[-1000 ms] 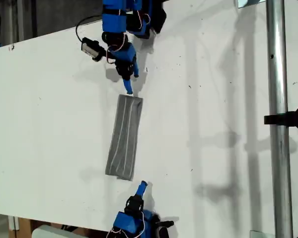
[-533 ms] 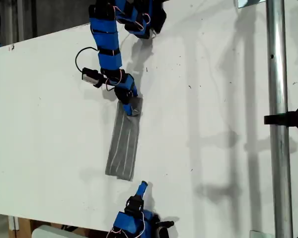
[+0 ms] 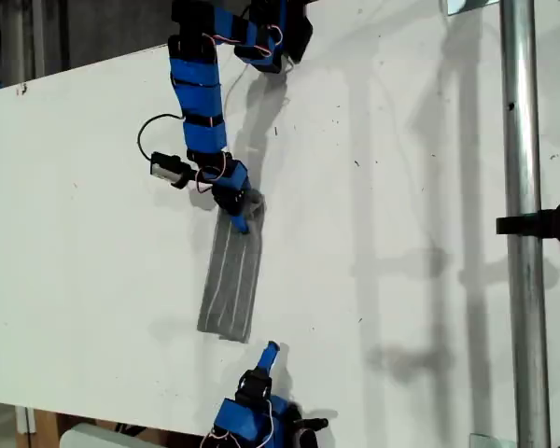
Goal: Grasp corners of a towel and fold twice.
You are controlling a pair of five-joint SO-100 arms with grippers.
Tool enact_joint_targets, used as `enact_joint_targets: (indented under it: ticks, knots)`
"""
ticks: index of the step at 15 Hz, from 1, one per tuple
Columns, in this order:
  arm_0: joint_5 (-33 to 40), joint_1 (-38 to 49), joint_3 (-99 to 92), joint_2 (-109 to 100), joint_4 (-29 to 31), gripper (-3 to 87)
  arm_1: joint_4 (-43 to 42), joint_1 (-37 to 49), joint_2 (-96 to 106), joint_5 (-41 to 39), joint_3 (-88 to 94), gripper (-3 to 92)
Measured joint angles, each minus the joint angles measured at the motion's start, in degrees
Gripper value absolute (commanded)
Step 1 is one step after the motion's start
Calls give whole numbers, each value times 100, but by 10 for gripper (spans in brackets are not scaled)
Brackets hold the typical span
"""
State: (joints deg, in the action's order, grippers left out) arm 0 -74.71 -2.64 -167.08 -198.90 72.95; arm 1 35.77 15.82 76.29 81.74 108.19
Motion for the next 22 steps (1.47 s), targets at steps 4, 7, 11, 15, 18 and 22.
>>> enact_joint_targets:
  ticks: [4, 7, 11, 15, 18, 22]
  knots:
    - [0, -35, 0, 0, 0, -26, 800, 97, -88, -466, -378, -2]
    - [0, -35, 0, 0, 0, -26, 2399, 70, 343, -765, -378, -2]
    - [0, -88, 0, 0, 0, -26, 4491, -712, 2681, -132, 431, -2]
    - [0, -167, 0, 0, 0, -26, 6478, -1556, 4649, 703, 97, -2]
    - [0, -167, 0, 0, 0, -26, 4852, -1160, 3762, -229, 53, -2]
    - [0, -167, 0, 0, 0, -26, 2206, -782, 3146, -905, 527, 382]
